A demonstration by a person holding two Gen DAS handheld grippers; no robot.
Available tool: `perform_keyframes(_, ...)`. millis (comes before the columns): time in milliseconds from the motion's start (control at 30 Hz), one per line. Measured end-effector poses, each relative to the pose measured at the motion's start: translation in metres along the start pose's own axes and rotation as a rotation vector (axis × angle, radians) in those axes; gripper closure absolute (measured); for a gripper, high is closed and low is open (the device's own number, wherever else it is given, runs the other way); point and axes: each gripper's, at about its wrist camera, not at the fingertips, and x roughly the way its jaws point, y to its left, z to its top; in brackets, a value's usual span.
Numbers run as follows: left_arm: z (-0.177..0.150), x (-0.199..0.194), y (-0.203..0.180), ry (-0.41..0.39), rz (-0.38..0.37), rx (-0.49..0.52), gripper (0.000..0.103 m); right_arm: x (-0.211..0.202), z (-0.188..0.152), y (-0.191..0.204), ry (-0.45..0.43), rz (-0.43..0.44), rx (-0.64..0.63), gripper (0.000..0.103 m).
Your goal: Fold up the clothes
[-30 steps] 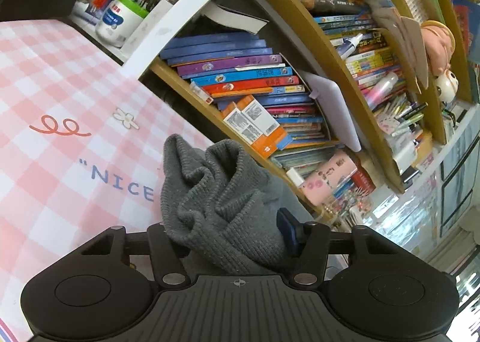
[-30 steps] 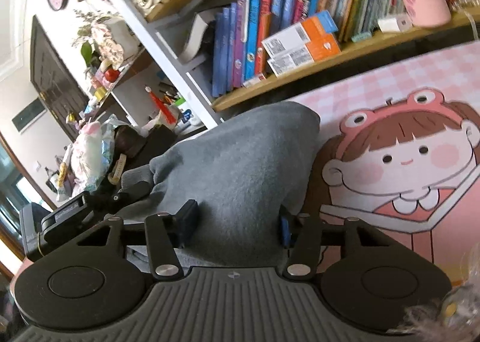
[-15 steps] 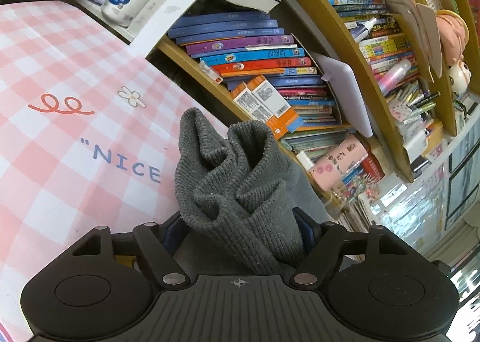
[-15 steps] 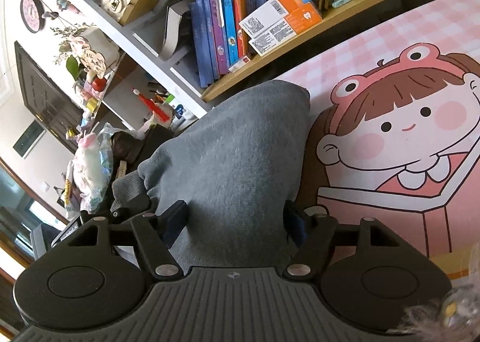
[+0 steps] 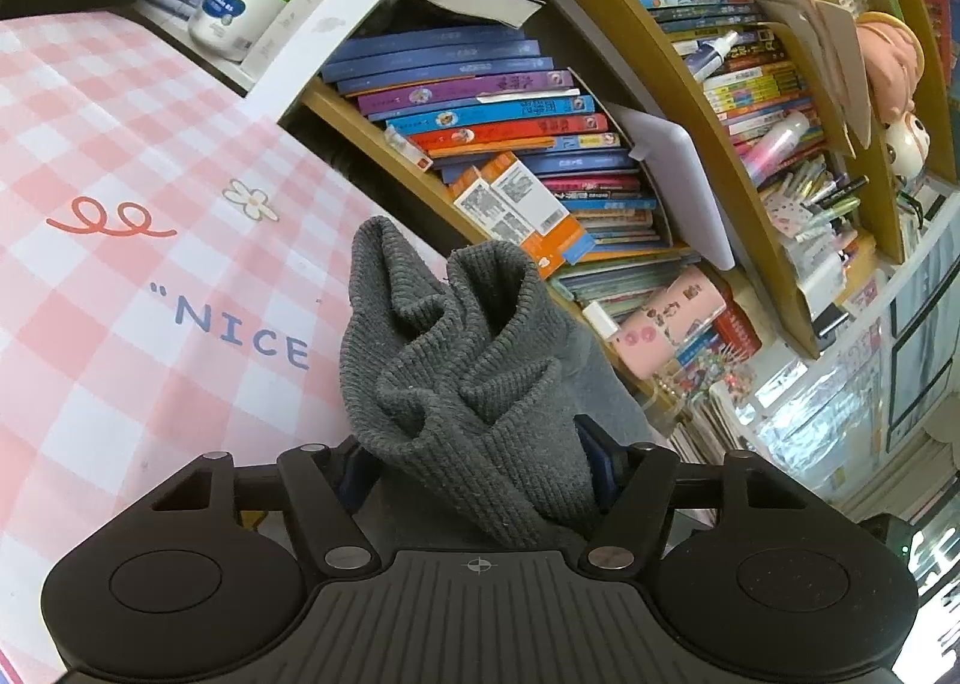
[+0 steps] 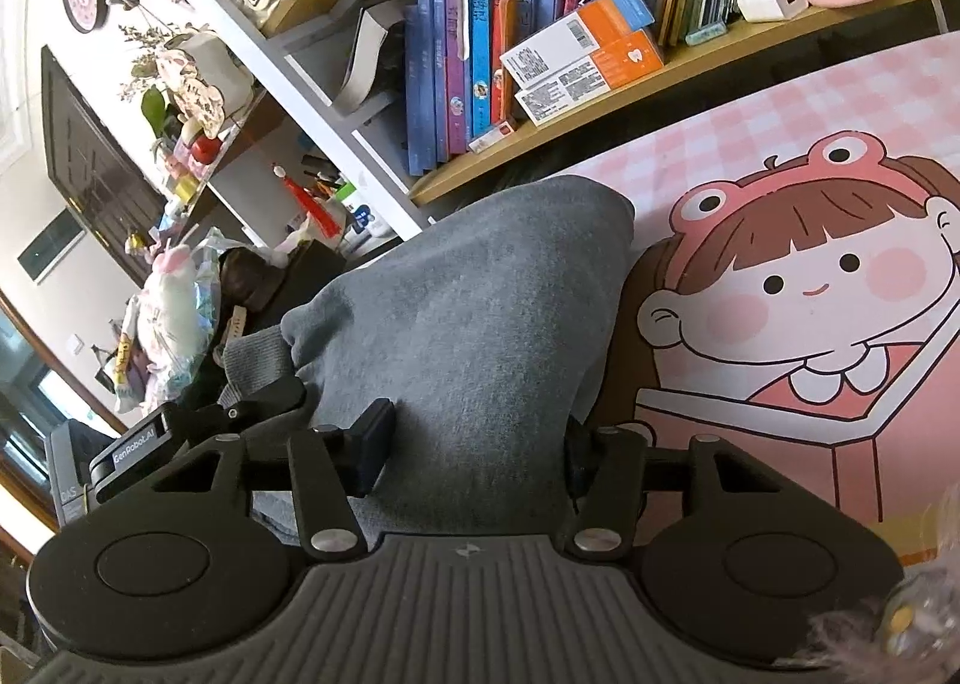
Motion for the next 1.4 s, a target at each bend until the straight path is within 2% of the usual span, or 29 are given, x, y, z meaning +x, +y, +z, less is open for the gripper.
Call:
perform_keyframes(167,0.0,0.001,0.003,0.006,-0.003,-0.023,0.032,0.003,0.0,-0.009,0.009,0.003,0.043,0.038)
perform_keyframes(267,0.001,0.002,0.004,0.008,-0.004,-0.03,0.032,0.007,0.0,-0.016,0.022,0.025,0.084,0.038)
perform_keyframes(333,0.0,0.002,0.004,0.008,-0.004,-0.03,0.032,0.008,0.0,-0.017,0.026,0.039,0.092,0.04)
perform_keyframes(400,0.0,0.001,0.002,0.005,-0.004,-0.022,0.033,0.007,0.0,-0.014,0.023,0.044,0.08,0.049)
perform_keyframes(500,-0.001,-0.001,-0.002,-0.009,0.001,-0.002,0.037,0.003,0.0,-0.008,0.003,0.045,0.039,0.055)
perform_keyframes(633,-0.001,-0.003,-0.01,-0.034,-0.015,0.023,0.042,-0.005,0.002,-0.001,-0.04,0.051,-0.004,0.059)
perform_keyframes(833,0.004,0.001,-0.025,-0.055,-0.052,0.045,0.043,-0.02,0.012,0.002,-0.117,0.062,-0.043,0.059)
perform_keyframes(1033,0.018,0.025,-0.041,-0.018,-0.037,0.052,0.043,-0.024,0.028,-0.009,-0.153,0.049,-0.043,0.059)
perform_keyframes(1400,0.053,0.094,-0.054,-0.001,-0.014,0.144,0.043,0.003,0.078,-0.045,-0.179,0.006,-0.036,0.059)
